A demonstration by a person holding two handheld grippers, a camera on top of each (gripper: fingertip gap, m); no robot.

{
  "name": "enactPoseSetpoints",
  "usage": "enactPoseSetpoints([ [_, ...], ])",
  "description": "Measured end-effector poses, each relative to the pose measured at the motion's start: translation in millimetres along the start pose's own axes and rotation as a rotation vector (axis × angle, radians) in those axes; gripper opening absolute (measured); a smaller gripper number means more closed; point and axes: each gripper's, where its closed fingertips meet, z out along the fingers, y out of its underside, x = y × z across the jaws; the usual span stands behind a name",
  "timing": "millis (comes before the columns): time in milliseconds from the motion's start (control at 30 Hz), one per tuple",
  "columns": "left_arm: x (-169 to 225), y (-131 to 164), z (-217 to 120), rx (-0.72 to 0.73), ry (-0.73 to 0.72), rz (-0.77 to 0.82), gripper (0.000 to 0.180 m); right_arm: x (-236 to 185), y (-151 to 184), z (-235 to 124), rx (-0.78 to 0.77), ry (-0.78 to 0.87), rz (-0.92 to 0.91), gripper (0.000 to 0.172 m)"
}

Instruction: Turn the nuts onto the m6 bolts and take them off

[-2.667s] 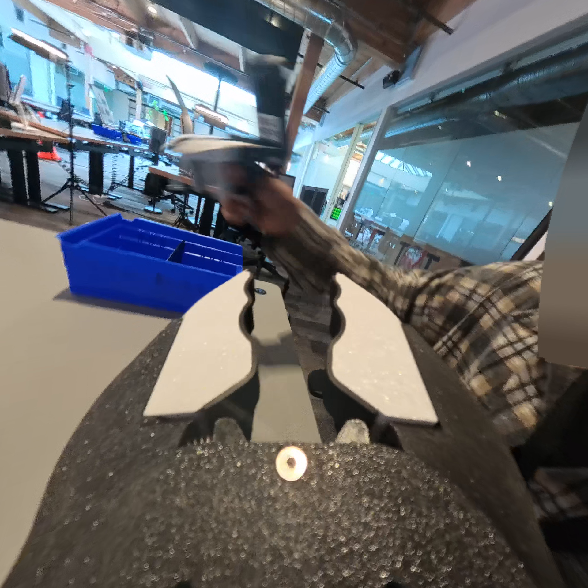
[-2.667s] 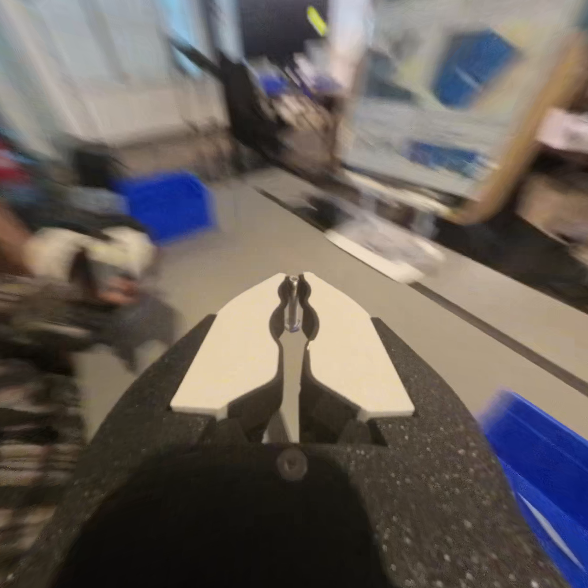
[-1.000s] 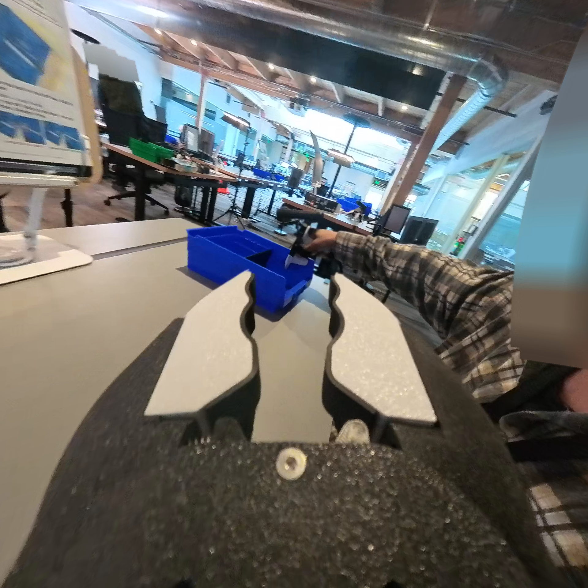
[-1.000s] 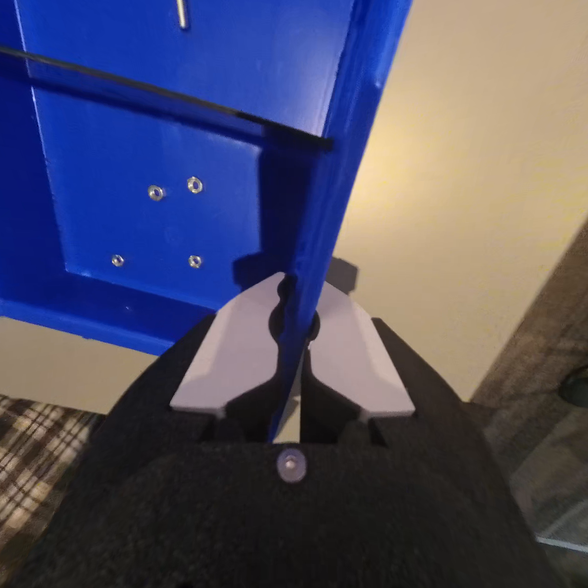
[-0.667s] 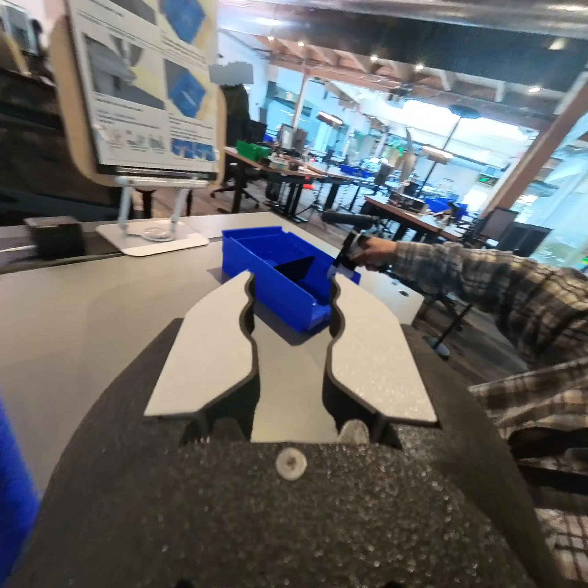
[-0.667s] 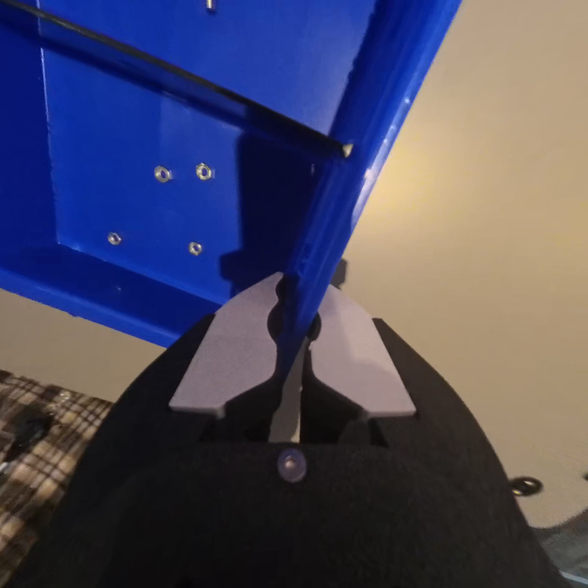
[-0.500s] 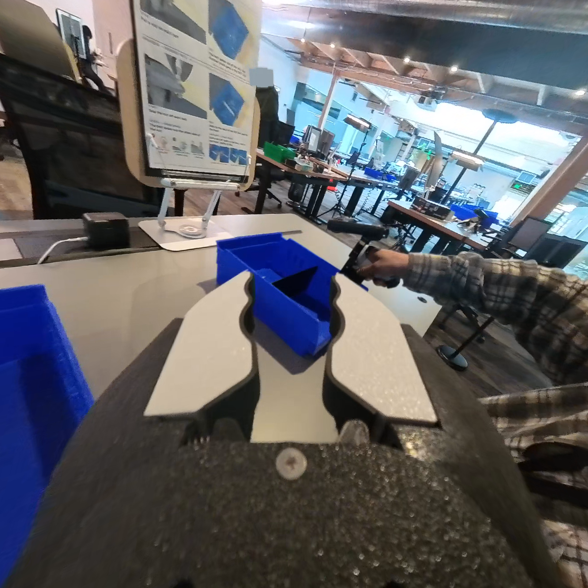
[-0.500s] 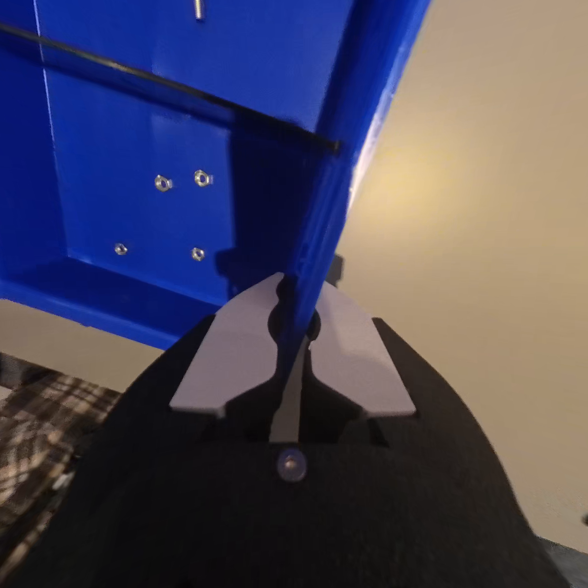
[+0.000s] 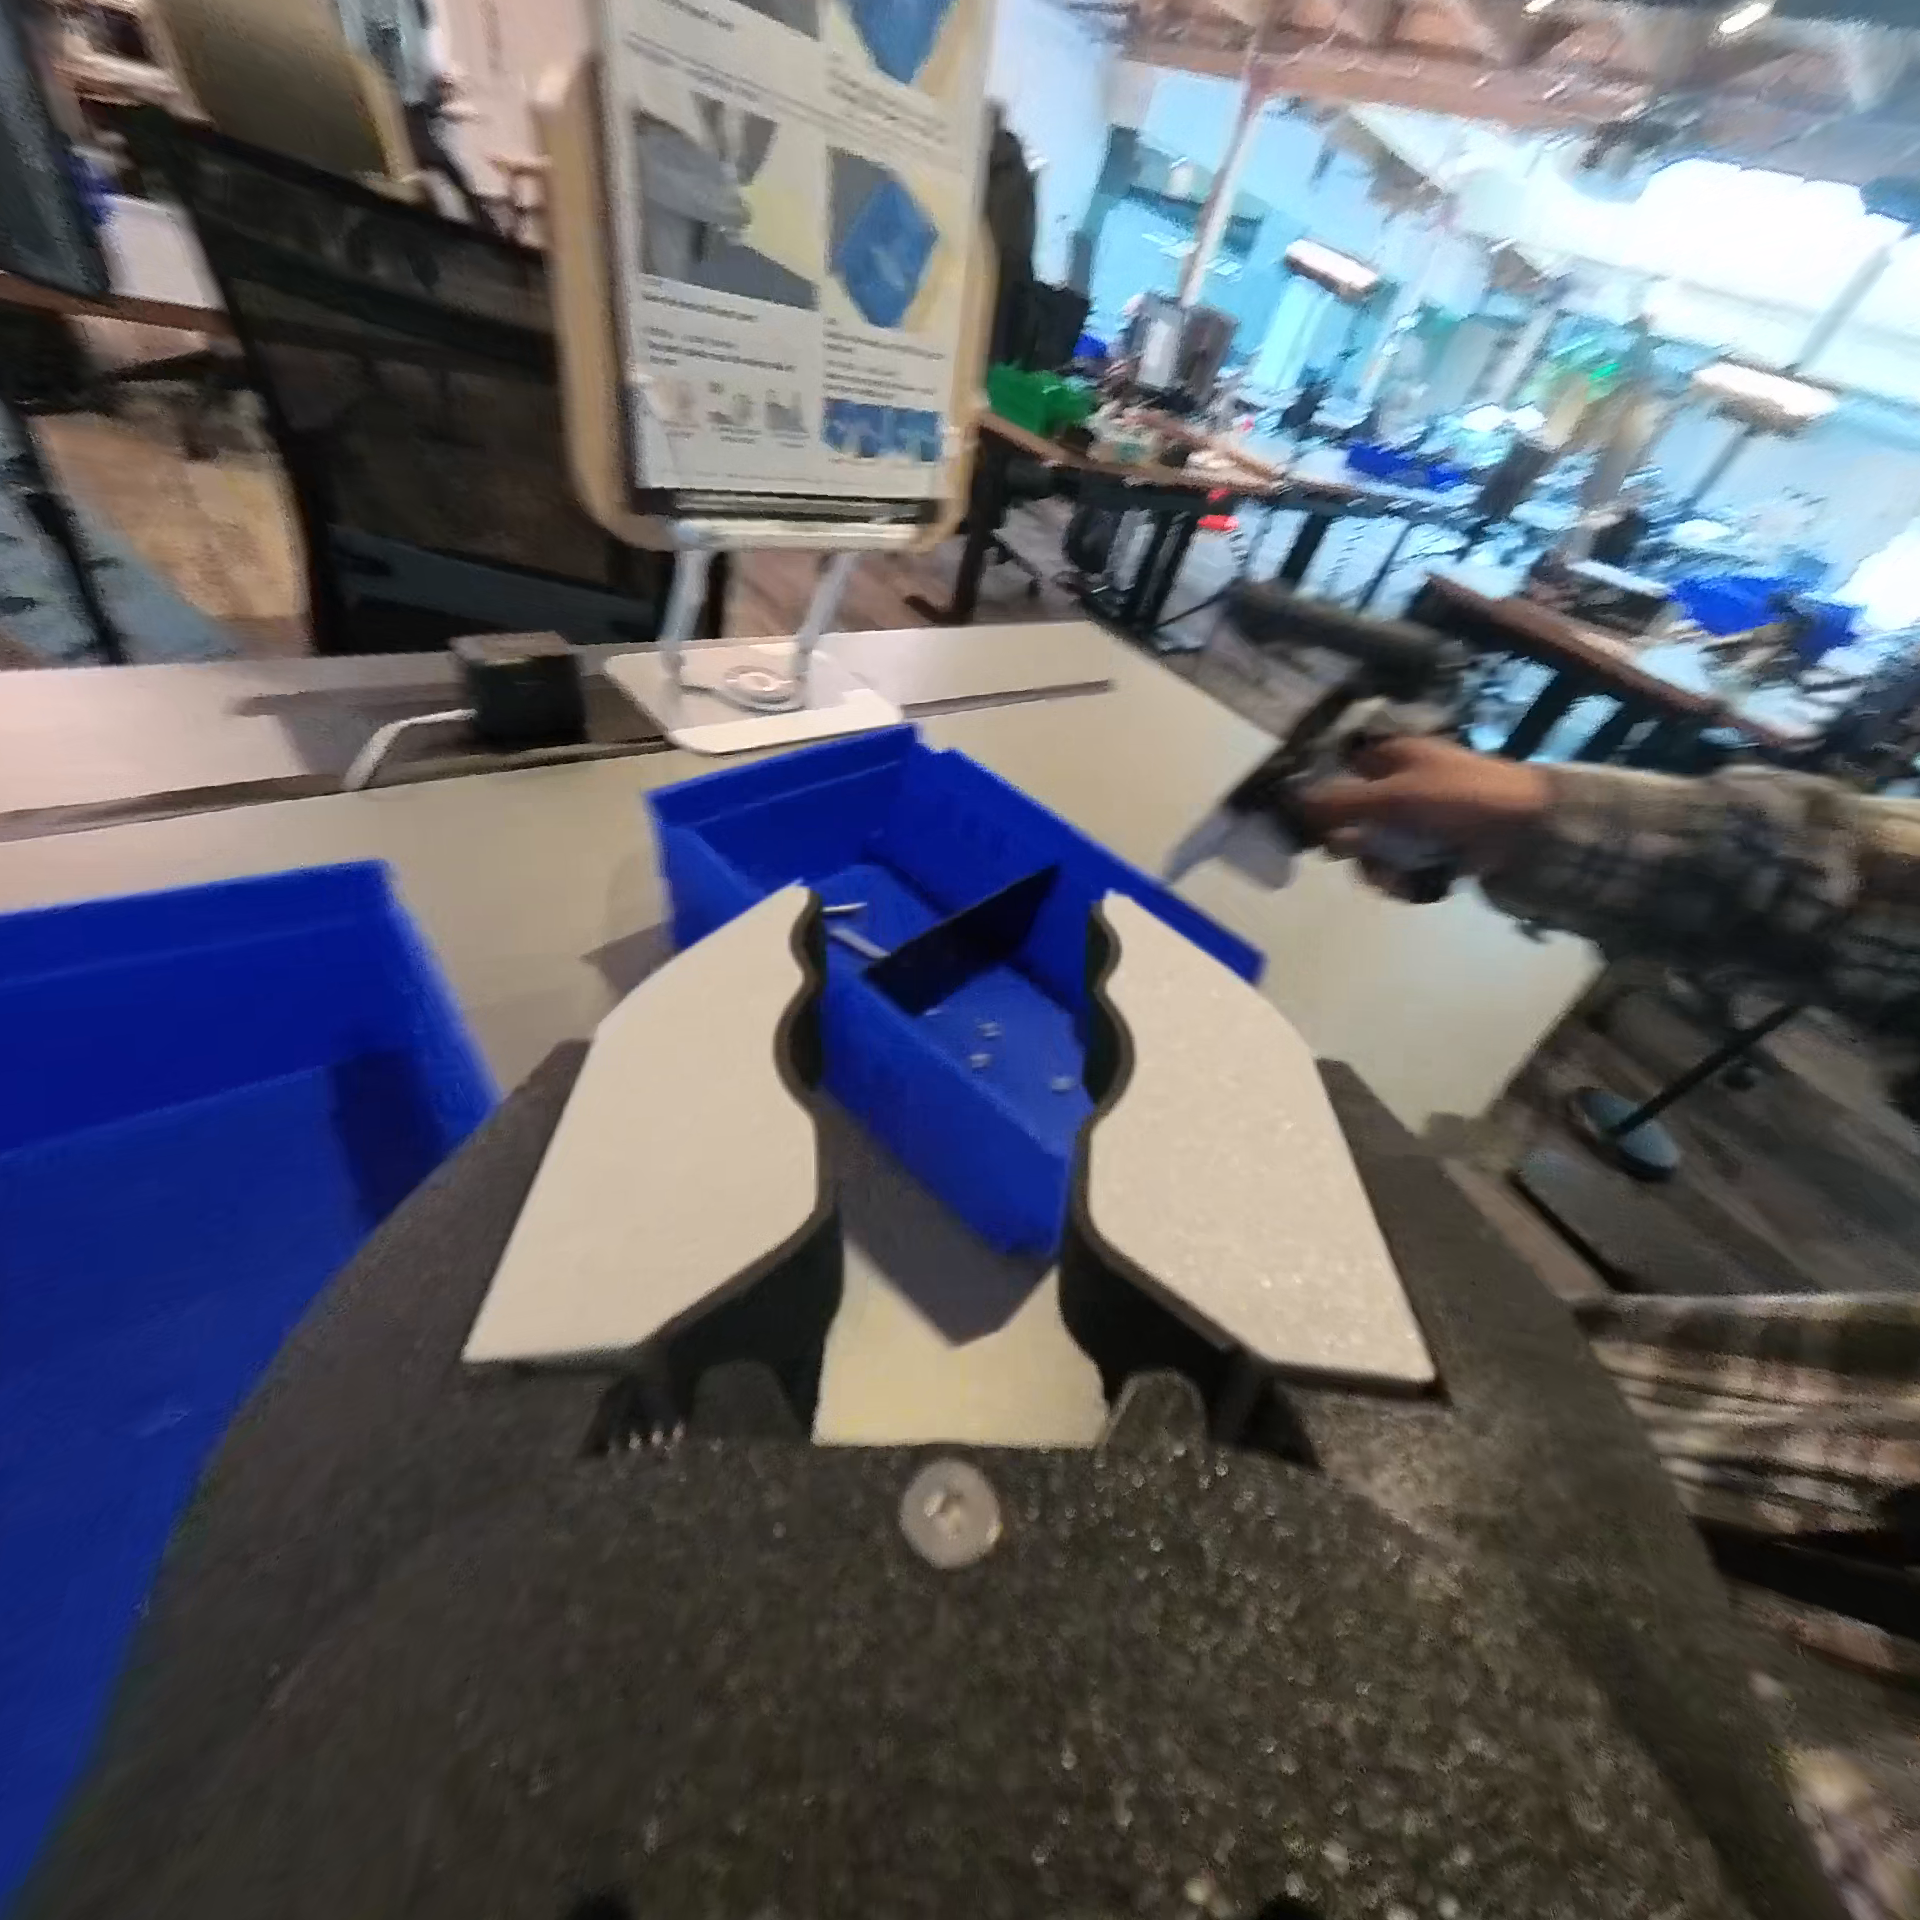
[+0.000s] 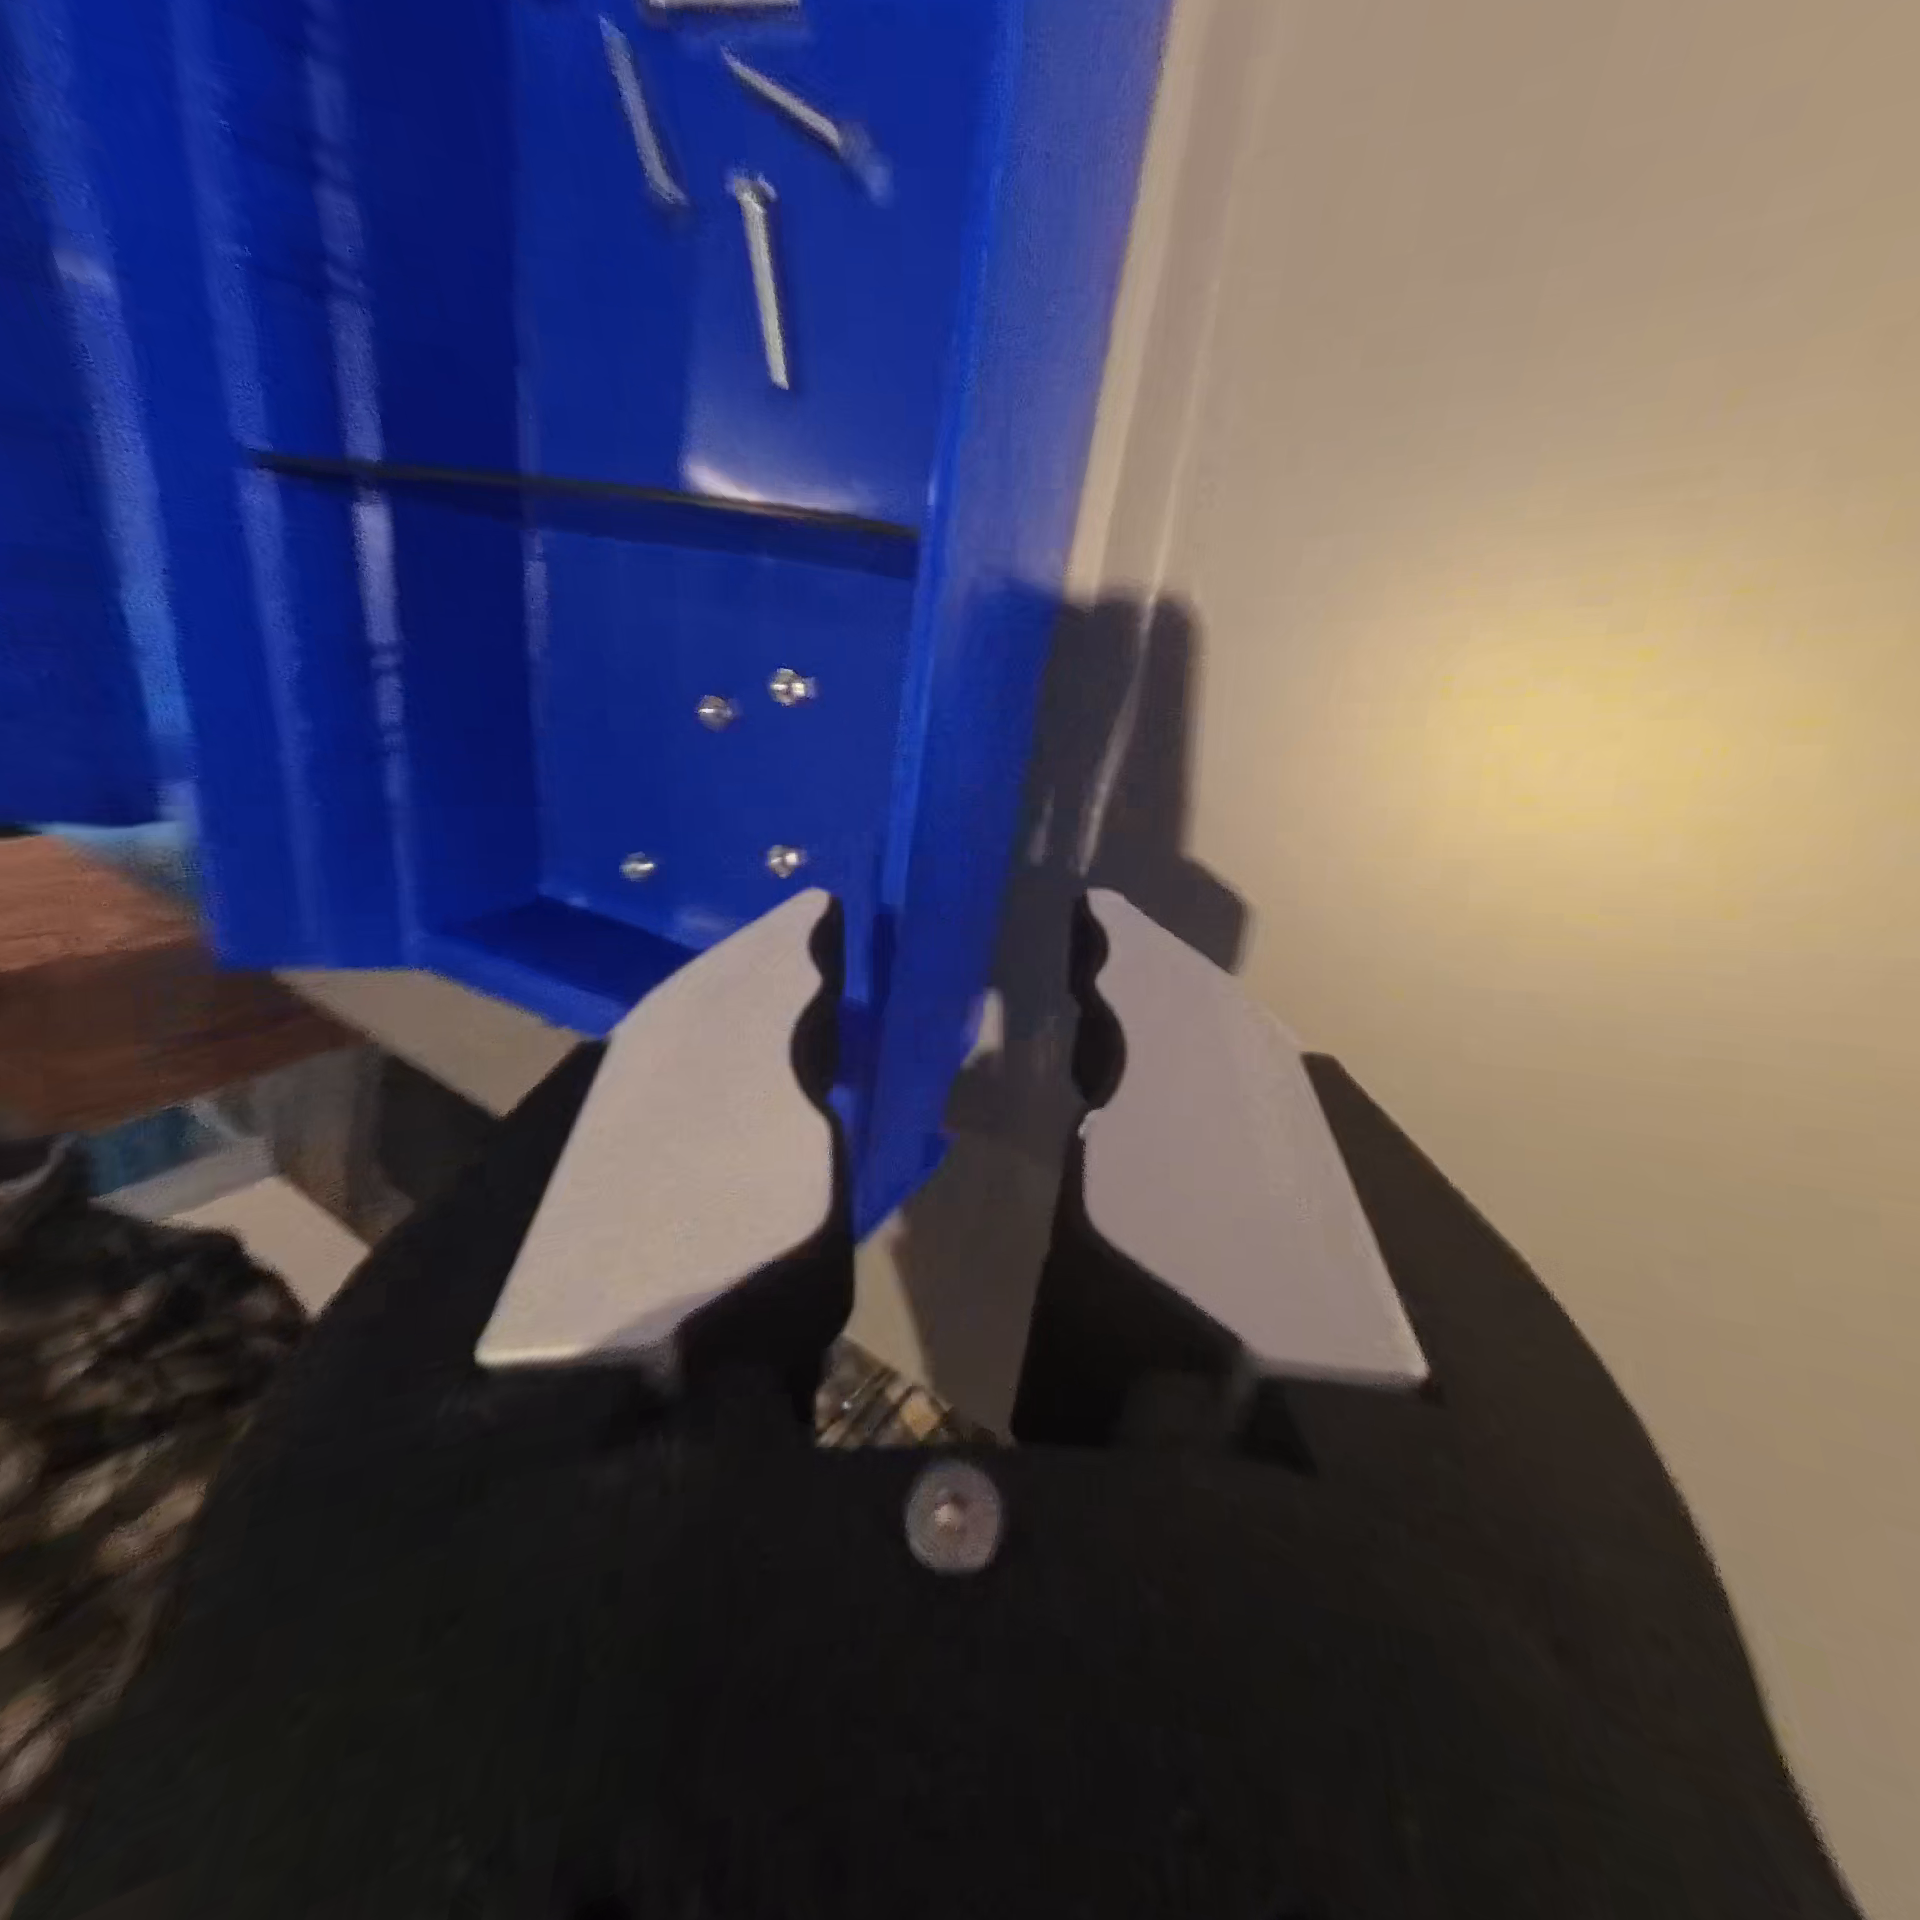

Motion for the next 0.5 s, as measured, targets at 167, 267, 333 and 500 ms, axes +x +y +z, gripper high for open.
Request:
enactPoseSetpoints([
  [167,-118,-11,-30,-0.213,-0.317,0.013,0.052,34,21,-79,0.204,-0.141,-0.056,0.044],
  [267,-201,2,-56,-0.421,-0.526,-0.032,0.062,54,53,-110,0.295,-0.210,-0.079,0.043],
  [333,-243,19,-70,-0.547,-0.622,-0.097,0.067,67,77,-122,0.341,-0.234,-0.089,0.043],
  [500,-293,83,-86,-0.812,-0.743,-0.310,0.097,98,122,-136,0.445,-0.256,-0.068,0.041],
])
